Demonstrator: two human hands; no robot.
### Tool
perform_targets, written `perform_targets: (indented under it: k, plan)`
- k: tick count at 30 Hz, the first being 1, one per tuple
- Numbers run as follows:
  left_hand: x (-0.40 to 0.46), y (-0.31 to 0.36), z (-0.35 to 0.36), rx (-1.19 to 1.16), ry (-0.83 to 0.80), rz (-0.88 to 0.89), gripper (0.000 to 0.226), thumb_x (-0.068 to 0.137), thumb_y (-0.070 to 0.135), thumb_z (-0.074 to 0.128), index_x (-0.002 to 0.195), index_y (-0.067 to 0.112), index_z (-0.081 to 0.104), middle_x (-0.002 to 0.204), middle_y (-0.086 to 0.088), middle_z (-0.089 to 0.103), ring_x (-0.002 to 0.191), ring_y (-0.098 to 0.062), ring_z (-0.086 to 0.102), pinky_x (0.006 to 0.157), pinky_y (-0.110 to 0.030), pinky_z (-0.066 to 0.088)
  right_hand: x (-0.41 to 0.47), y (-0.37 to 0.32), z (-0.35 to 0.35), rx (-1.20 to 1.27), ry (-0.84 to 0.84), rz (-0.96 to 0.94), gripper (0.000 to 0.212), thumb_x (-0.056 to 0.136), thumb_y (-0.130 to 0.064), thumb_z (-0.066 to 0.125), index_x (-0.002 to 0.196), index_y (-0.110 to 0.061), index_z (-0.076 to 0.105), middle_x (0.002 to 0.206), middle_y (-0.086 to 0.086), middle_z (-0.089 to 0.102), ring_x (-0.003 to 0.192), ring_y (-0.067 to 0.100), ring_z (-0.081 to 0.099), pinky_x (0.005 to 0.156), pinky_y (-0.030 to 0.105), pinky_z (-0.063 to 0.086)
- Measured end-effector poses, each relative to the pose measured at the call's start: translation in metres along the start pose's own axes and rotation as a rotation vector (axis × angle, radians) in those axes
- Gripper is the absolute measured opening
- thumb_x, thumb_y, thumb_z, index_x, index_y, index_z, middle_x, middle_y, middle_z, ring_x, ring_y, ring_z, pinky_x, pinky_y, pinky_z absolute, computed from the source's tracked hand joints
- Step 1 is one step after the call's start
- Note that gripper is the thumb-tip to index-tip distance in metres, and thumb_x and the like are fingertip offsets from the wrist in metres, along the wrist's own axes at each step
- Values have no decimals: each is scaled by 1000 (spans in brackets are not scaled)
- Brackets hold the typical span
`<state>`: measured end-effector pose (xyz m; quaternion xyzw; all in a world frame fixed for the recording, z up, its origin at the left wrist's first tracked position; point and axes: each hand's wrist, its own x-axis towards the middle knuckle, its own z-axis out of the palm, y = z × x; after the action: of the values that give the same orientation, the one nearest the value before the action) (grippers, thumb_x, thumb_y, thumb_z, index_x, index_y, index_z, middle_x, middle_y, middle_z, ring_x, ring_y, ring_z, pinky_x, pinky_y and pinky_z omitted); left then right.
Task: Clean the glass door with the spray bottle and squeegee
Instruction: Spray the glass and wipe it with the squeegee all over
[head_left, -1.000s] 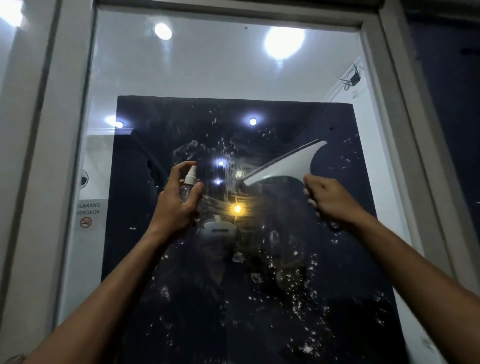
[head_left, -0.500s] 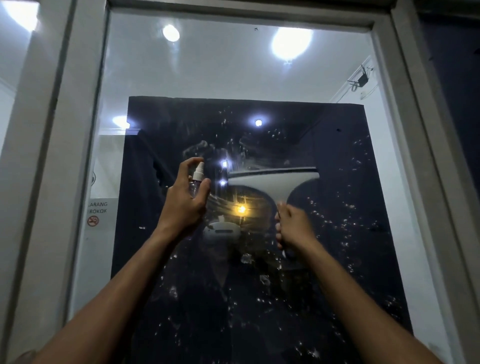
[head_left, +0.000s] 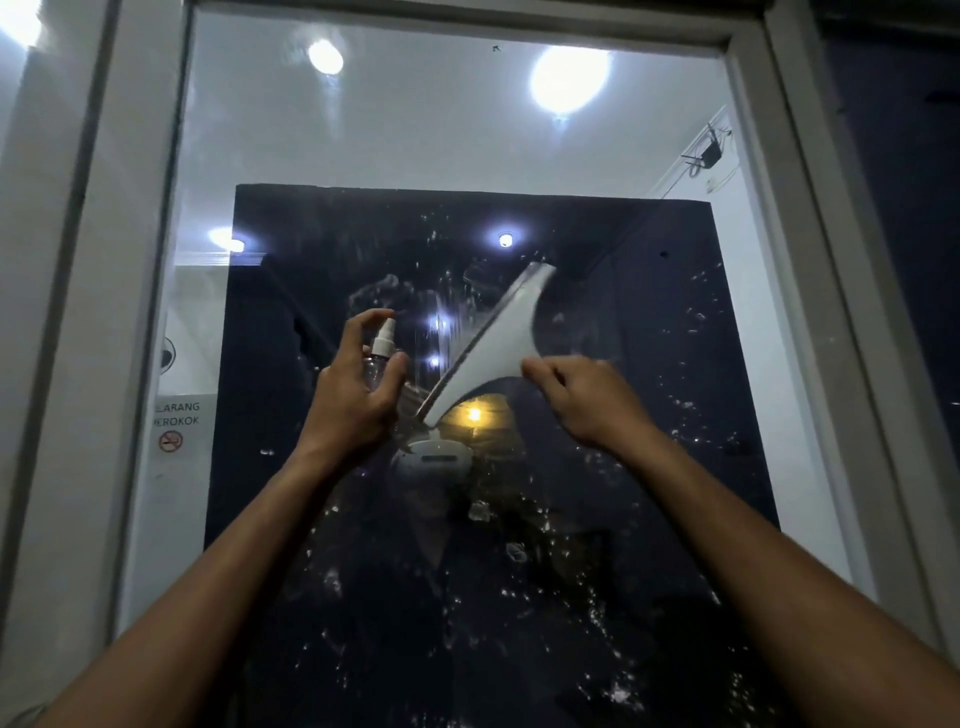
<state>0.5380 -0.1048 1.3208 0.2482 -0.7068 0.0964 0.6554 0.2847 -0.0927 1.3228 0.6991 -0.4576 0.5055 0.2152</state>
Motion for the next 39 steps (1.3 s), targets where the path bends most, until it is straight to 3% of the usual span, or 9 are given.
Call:
perform_targets:
  k: [4,7,13,17,20,22,29,36,39]
  plan:
    - [1,1,2,-2,22,-15,40,100,18,60,137,28,45,91,2,64,64,-38,65,66,-56,59,40,-1,-16,-235,-268,-71,54,98,-70,32,106,-34,72,102,4,70,100,27,62,73,36,41]
    - [-4,0,5,-3,21,-21,42,100,19,60,138,28,45,100,11,62,69,-33,65,73,-56,58,42,23,-39,-361,-366,-44,57,93,-76,31,92,-34,69,88,-2,67,90,24,62,70,36,43]
    - [-12,2,8,-18,7,-27,42,100,20,60,140,26,45,113,21,56,86,-27,67,81,-59,57,18,86,-94,-488,-474,133,56,78,-83,26,85,-44,64,112,1,71,95,21,62,89,41,50]
    - [-15,3,10,-12,14,-21,41,100,23,60,138,30,45,108,21,59,73,-13,66,74,-53,60,10,106,-119,-497,-414,175,75,78,-81,27,110,-31,73,95,-10,66,87,17,61,83,37,48]
    - [-17,6,11,-14,18,-22,41,100,23,60,138,32,45,110,16,60,73,-16,66,74,-53,60,5,92,-114,-354,-268,119,59,84,-77,32,84,-34,73,80,-12,62,76,15,58,79,37,49]
    - [-17,10,11,-2,23,-19,42,100,23,60,139,31,44,117,7,60,81,-22,66,80,-54,59,7,71,-97,-143,-163,117,58,95,-67,40,59,-23,56,60,-6,56,54,10,52,62,32,44]
    - [-7,16,2,33,26,-4,41,100,24,60,137,34,44,107,4,63,68,-23,66,74,-55,60,26,-24,-20,790,15,479,41,108,-37,42,74,-13,47,57,4,39,39,13,36,42,23,37]
    - [-15,6,2,9,28,-25,41,100,25,60,136,35,44,108,5,65,69,-23,66,74,-54,60,-23,-10,37,486,24,463,48,107,-40,41,79,-7,62,80,20,63,75,37,65,77,53,56]
    - [-22,1,5,-12,10,-52,41,100,25,60,137,35,44,122,0,63,82,-24,64,80,-58,58,-44,16,44,328,6,406,51,106,-40,42,74,-7,64,75,15,67,75,33,66,66,39,51]
